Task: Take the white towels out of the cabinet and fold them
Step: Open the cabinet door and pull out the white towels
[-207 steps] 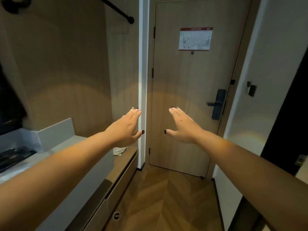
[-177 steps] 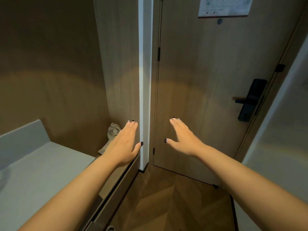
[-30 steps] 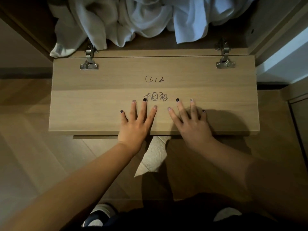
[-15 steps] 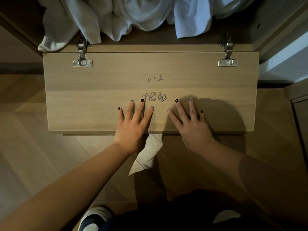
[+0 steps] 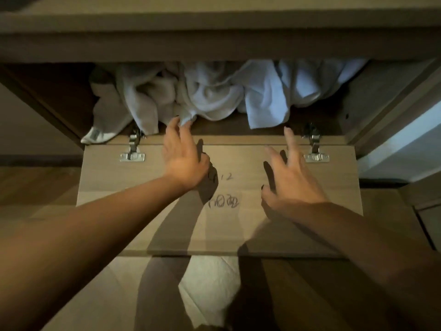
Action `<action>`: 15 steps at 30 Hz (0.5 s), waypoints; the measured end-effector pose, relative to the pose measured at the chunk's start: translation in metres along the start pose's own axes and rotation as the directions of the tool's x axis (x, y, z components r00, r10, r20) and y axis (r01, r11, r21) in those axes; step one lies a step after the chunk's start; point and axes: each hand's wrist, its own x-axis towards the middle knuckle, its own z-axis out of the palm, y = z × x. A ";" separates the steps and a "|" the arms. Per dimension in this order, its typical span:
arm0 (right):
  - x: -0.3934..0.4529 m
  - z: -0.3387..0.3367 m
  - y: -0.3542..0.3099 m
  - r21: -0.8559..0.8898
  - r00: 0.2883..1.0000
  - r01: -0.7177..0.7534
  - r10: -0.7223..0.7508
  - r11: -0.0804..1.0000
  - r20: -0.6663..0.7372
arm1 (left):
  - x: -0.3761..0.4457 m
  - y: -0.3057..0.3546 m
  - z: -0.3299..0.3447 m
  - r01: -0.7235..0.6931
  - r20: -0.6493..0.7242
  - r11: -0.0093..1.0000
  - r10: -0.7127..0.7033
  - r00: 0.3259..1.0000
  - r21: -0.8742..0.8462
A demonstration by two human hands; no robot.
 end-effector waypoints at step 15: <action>0.044 -0.012 -0.016 0.304 0.984 -0.164 0.177 0.938 -0.017 | 0.133 0.067 -0.002 -0.251 0.127 0.804 0.217 0.968 0.540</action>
